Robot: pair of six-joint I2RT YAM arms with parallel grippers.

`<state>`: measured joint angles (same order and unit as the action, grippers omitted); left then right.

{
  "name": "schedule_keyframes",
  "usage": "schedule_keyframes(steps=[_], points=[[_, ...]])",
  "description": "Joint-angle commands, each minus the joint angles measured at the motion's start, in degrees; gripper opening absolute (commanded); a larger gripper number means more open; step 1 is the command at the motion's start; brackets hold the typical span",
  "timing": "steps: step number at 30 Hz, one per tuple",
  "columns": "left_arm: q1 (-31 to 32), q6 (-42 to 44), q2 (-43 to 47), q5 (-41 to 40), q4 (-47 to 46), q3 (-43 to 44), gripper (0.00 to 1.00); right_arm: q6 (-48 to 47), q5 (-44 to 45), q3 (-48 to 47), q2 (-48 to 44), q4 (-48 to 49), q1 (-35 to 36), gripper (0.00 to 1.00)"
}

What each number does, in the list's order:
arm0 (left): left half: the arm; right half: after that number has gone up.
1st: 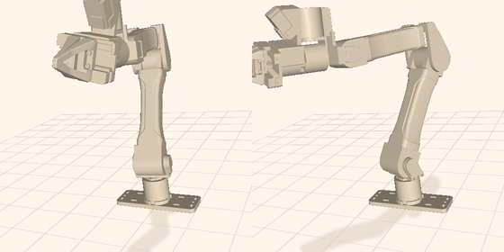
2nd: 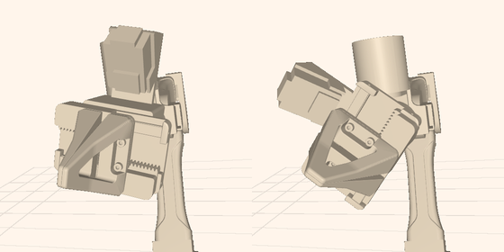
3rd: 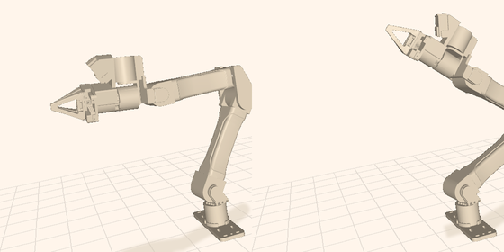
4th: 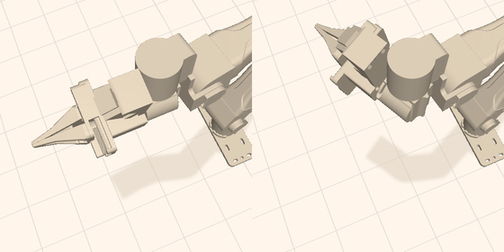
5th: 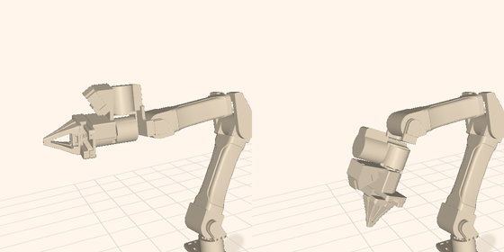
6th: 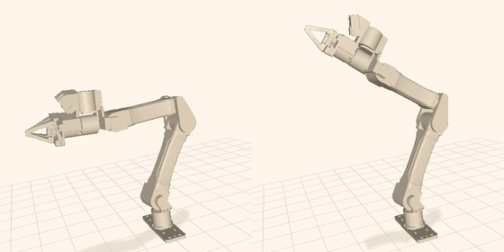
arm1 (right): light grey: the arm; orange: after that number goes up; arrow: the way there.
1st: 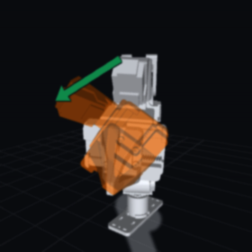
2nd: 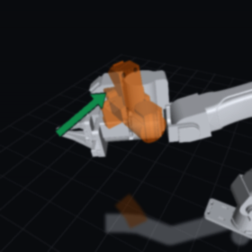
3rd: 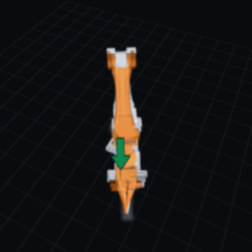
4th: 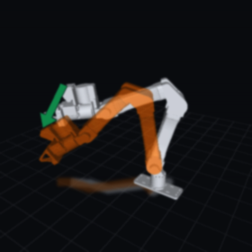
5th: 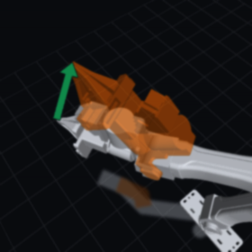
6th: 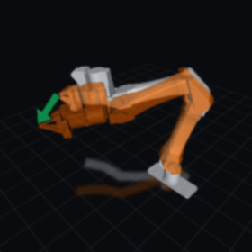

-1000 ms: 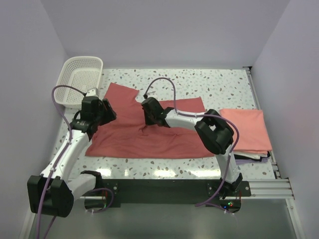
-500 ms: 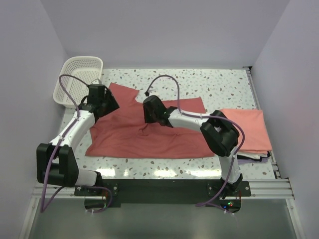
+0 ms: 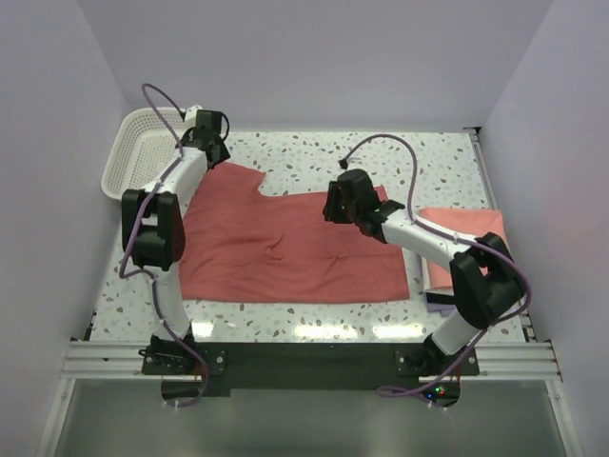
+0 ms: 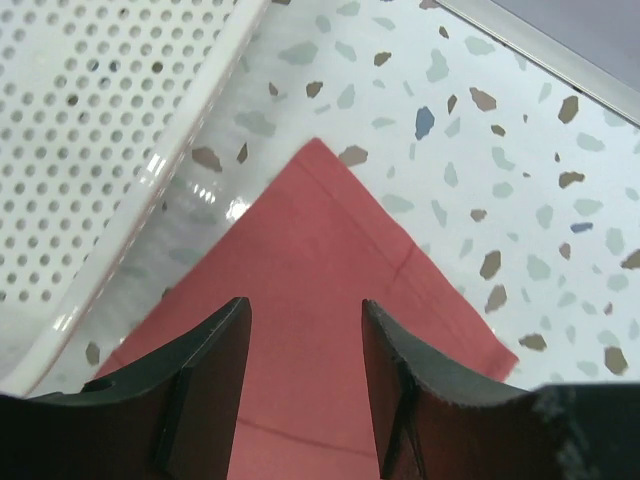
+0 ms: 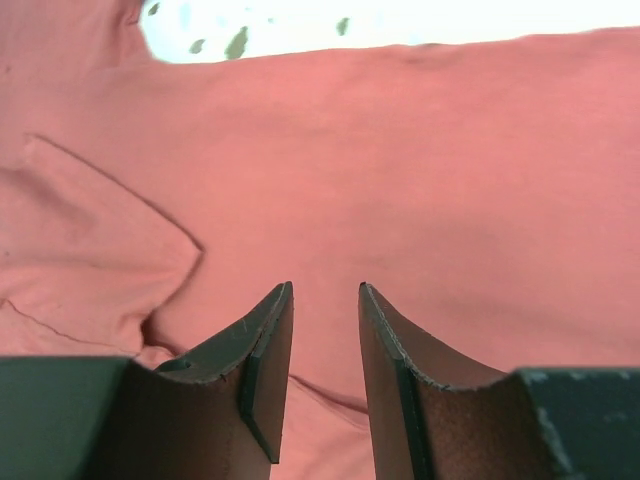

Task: Fold and stack the t-shirts
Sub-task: Fold the tshirt

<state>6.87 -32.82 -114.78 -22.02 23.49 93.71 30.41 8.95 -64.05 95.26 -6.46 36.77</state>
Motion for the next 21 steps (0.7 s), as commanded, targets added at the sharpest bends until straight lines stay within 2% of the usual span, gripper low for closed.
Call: schedule_keyframes(steps=[1,5,8,13,21], points=[[-0.37,4.07,-7.26,-5.22,1.56,8.31,0.52,-0.44,-2.09,4.62,-6.66,1.19,-2.22,0.37],[-0.46,5.31,-14.75,-7.07,2.00,18.06,0.51,-1.41,-2.27,7.36,-11.06,0.31,-3.37,0.37],[-0.63,6.62,-18.89,-8.47,0.43,21.59,0.51,-2.02,-1.57,8.85,-13.96,-0.13,-3.99,0.37],[-1.60,6.45,-23.29,-6.81,-1.69,23.80,0.52,-2.46,-1.22,10.00,-16.25,-0.22,-5.40,0.37],[-1.86,6.01,-26.28,-4.44,-3.97,23.80,0.52,-2.20,-2.54,9.47,-14.93,0.22,-6.63,0.37]])
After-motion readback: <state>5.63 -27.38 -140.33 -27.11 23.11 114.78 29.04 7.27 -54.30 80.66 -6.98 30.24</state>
